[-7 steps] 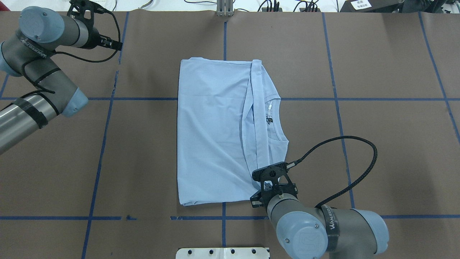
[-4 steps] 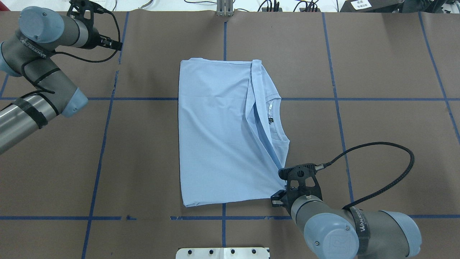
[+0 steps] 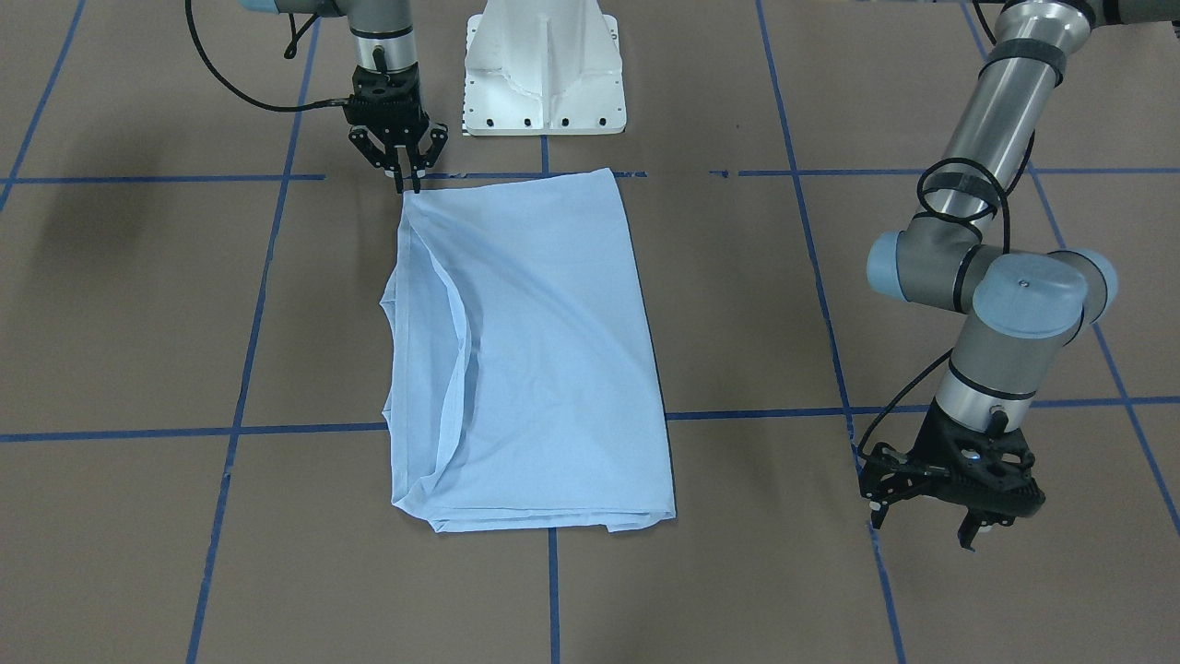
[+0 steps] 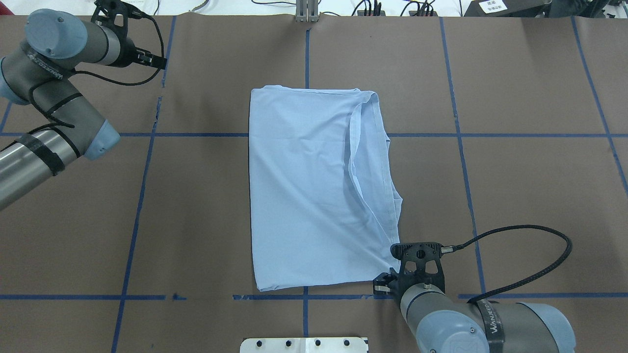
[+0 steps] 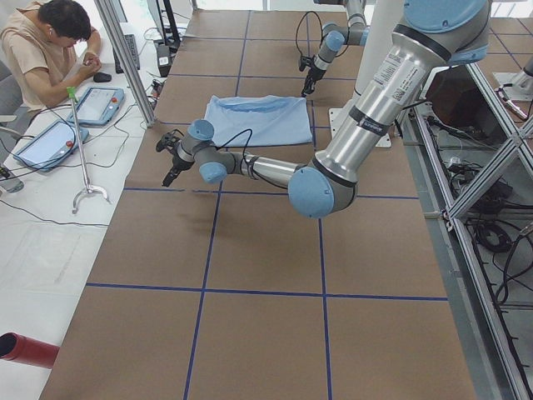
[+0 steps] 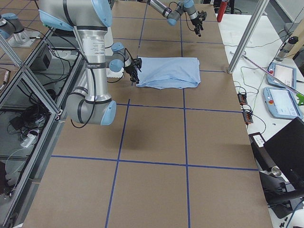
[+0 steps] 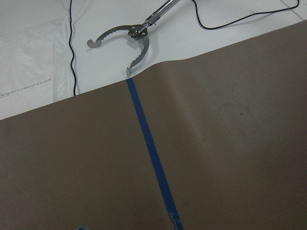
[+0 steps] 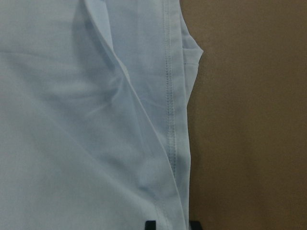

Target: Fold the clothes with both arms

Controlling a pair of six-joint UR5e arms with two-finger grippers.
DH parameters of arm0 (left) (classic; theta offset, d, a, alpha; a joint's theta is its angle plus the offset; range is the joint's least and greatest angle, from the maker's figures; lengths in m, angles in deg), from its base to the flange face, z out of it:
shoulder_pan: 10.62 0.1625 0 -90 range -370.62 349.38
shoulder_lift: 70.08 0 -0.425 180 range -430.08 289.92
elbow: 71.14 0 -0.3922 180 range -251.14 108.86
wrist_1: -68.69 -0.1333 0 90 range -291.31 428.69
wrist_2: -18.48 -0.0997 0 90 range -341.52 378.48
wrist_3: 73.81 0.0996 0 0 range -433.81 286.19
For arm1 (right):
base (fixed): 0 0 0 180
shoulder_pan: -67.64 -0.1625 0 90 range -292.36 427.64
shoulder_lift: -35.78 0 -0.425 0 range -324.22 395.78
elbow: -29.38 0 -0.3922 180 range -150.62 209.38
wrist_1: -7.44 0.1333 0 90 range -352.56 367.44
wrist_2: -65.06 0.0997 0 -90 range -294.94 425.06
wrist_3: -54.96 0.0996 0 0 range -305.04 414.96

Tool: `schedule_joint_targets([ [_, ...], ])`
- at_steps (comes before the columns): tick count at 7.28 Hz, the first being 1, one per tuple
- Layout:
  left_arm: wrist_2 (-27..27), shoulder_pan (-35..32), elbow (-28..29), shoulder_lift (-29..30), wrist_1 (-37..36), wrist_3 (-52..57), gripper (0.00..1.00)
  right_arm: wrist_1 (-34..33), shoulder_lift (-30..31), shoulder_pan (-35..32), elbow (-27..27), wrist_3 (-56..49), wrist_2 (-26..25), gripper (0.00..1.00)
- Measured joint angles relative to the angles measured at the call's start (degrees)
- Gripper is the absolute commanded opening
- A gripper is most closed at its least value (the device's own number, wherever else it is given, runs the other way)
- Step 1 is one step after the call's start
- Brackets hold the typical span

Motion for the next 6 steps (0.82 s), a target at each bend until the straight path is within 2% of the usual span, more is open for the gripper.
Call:
schedule_joint_targets([
  [2, 0.03, 0.02, 0.0, 0.0, 0.0, 0.0, 1.0, 0.17, -3.32, -5.02, 1.12, -3.89, 2.15, 1.0],
  [4, 0.04, 0.16, 0.0, -0.03, 0.0, 0.0, 1.0, 0.13, -11.18, -12.77, 7.35, -9.6, 6.95, 1.0],
  [5, 0.04, 0.21, 0.0, -0.06, 0.0, 0.0, 1.0, 0.2, -14.29, -15.96, 10.95, -13.27, 8.74, 0.93],
  [6, 0.04, 0.24, 0.0, -0.07, 0.0, 0.0, 1.0, 0.3, -16.52, -18.07, 13.95, -15.39, 9.73, 0.46],
])
